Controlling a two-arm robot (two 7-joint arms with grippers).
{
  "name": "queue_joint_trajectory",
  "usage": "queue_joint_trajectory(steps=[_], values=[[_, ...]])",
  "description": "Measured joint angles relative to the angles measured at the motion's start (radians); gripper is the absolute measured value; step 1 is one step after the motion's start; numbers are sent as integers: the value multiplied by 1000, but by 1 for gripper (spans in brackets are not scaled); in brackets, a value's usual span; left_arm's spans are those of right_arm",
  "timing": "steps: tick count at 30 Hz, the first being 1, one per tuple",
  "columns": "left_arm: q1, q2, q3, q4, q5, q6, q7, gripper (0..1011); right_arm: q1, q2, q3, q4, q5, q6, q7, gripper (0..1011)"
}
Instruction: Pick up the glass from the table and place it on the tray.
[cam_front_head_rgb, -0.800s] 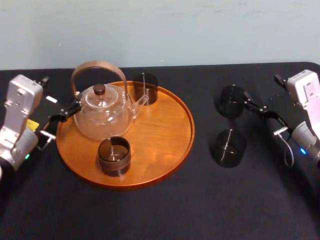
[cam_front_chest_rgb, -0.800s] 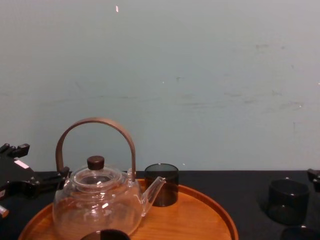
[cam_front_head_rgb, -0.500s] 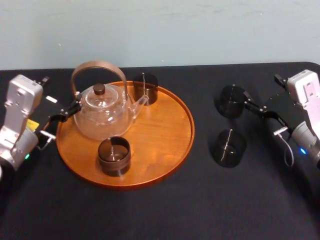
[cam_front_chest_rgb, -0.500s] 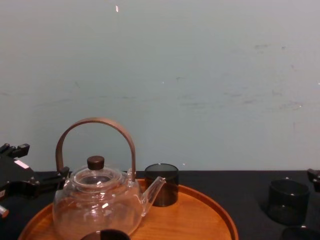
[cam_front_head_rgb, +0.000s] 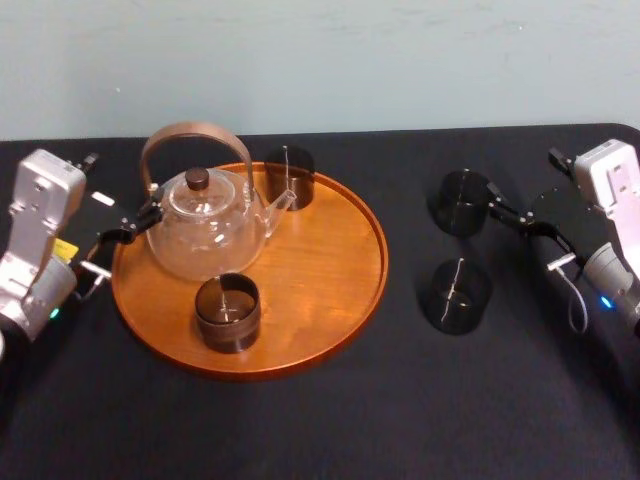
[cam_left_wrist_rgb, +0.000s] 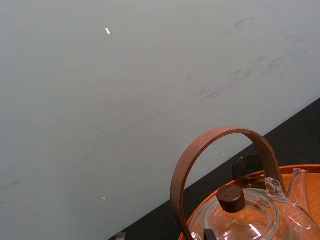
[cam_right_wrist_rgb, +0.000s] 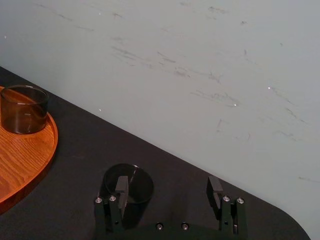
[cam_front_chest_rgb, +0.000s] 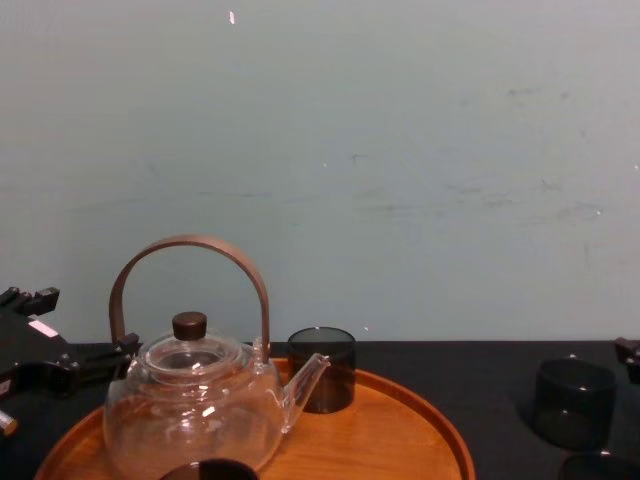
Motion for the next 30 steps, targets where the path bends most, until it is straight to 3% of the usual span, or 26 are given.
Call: queue_joint_trajectory(steps=[15,30], values=[[0,0,0,0,0,0,0,1009,0,0,0,0,0,0,0,1002],[0,0,0,0,0,0,0,1010,-51,19,61,-45,20,16,65,1002]])
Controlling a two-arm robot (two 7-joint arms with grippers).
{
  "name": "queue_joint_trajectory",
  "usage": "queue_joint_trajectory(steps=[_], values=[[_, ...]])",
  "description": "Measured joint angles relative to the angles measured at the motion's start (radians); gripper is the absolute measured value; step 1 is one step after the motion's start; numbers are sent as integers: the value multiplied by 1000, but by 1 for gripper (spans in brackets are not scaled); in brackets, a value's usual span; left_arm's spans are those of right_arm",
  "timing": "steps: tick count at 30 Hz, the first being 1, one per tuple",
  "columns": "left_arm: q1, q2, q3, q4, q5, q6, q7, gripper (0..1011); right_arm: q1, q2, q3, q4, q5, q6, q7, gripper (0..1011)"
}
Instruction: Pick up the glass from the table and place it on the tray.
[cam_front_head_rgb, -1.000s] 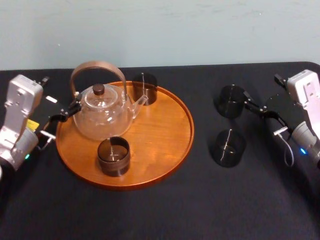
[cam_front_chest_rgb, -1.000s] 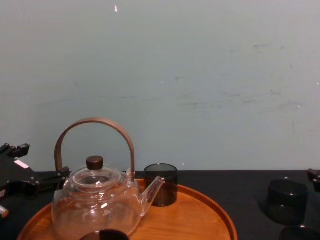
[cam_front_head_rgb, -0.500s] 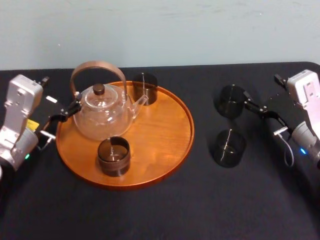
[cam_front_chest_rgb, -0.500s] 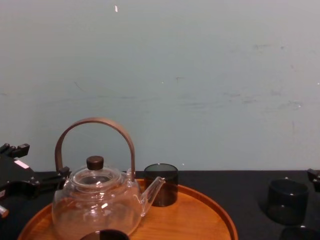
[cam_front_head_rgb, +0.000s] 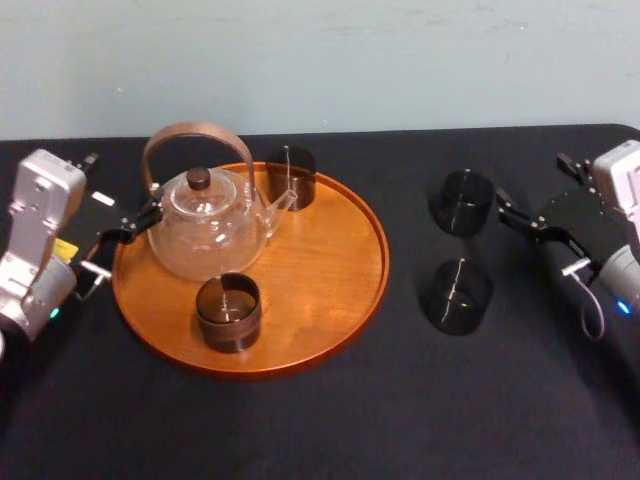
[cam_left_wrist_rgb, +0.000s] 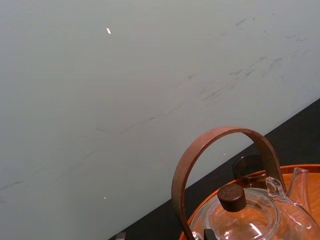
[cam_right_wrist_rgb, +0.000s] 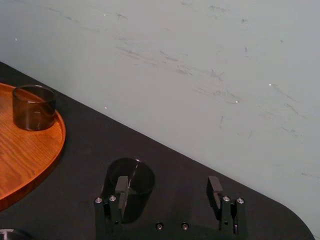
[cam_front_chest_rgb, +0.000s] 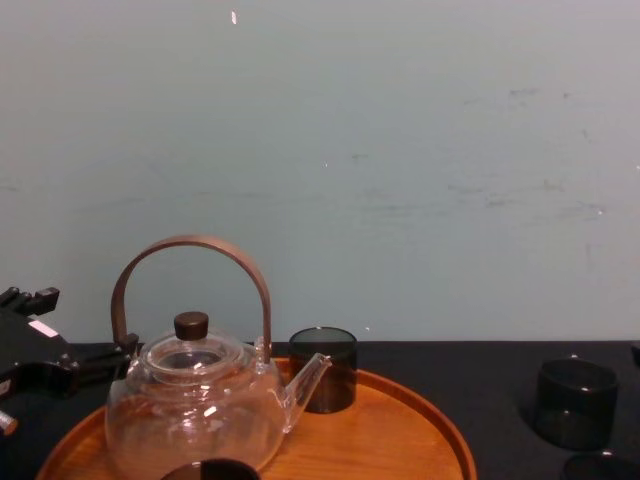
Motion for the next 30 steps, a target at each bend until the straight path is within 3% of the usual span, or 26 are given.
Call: queue_joint_trajectory(steps=[12,30], values=[[0,0,0,0,0,0,0,1009,-88,22,42,-72,-5,-24,23,1002],[0,0,0,0,0,0,0,1009,-218,21,74,-160,13,-49,87,1002]])
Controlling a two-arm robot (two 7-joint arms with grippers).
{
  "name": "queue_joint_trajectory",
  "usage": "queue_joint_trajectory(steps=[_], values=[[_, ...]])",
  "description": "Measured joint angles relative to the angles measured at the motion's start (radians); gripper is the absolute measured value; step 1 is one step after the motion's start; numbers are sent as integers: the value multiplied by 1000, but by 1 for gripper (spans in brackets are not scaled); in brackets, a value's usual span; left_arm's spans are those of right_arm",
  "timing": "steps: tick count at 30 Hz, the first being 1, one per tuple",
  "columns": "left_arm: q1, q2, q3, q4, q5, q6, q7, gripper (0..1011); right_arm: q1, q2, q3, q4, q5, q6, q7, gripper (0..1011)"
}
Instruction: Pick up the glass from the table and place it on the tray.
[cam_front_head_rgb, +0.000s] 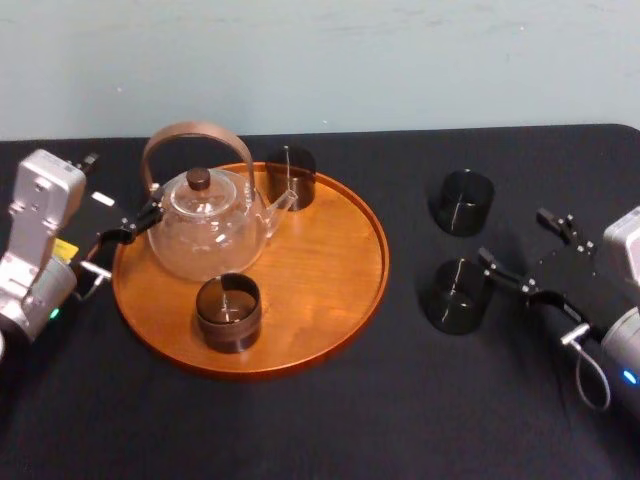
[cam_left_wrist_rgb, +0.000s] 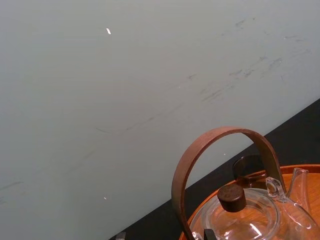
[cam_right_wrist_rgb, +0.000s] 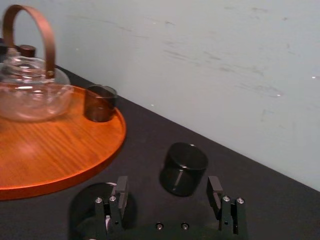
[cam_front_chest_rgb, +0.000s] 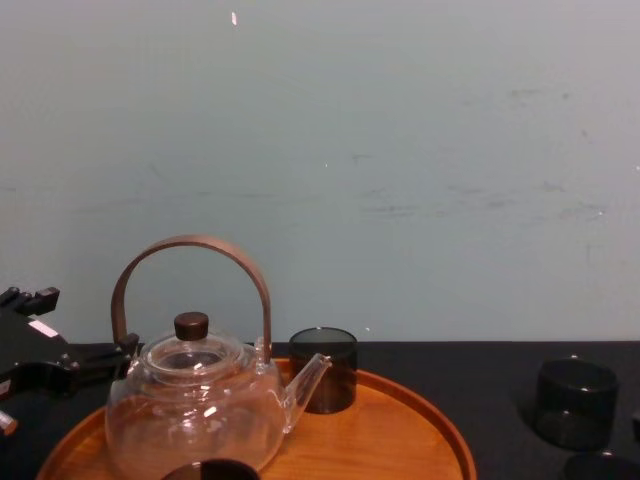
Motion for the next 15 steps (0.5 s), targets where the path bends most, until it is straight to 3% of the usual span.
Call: queue_joint_trajectory(steps=[15], values=[[0,0,0,0,0,0,0,1010,-81,-9,10,-54,-6,-8,50,1002]])
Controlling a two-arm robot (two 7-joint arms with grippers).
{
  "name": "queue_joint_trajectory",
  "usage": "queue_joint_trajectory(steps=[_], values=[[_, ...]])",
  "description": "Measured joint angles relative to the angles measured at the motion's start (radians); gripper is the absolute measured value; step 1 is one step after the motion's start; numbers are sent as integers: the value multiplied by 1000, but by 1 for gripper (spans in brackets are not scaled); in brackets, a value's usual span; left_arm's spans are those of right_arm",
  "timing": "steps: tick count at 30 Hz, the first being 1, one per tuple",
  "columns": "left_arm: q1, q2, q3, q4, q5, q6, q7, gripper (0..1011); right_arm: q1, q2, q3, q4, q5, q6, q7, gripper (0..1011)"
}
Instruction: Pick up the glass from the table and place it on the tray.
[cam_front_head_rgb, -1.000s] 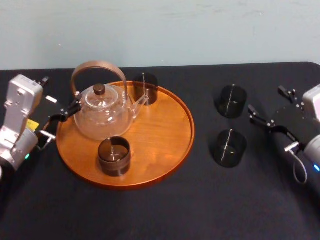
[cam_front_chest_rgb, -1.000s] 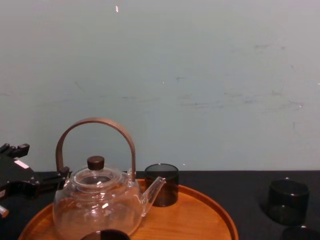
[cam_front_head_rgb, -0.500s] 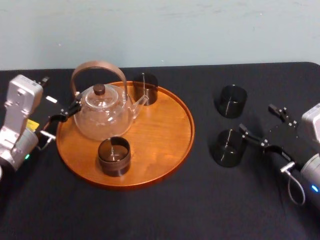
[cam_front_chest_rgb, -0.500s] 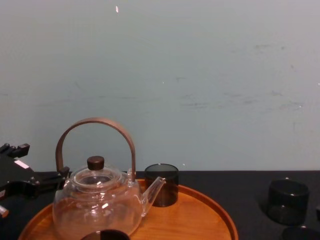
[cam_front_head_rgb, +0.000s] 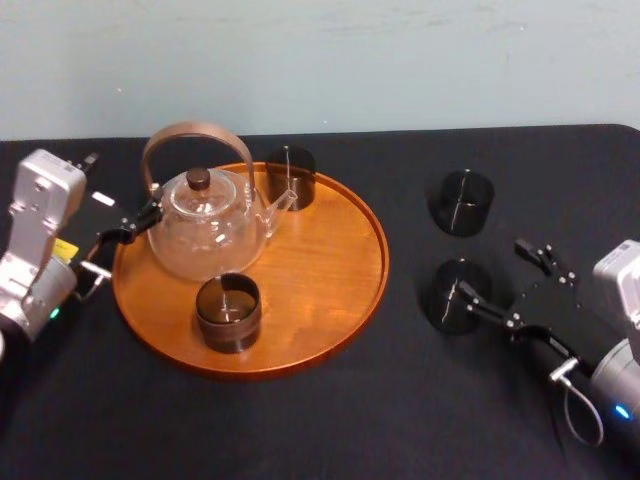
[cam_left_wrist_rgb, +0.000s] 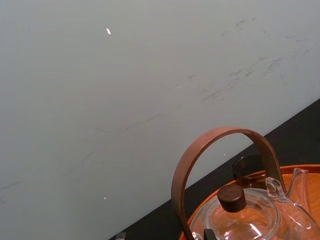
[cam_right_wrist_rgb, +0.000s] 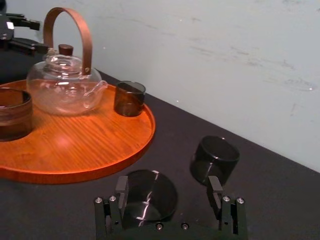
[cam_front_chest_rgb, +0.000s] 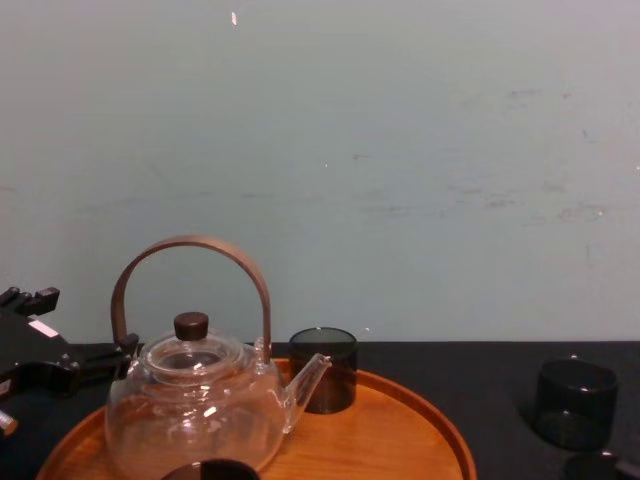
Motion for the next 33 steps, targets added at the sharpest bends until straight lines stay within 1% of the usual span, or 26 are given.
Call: queue_joint_trajectory(steps=[6,12,33], values=[[0,0,0,0,0,0,0,1009,-17,-7,4,-5,-8,7,16,1002],[0,0,0,0,0,0,0,1009,-21,-20,5,-1,-16,17,31,1002],[0,0,0,0,0,0,0,1010,-12,-77,18,52,-42,45,87,1002]])
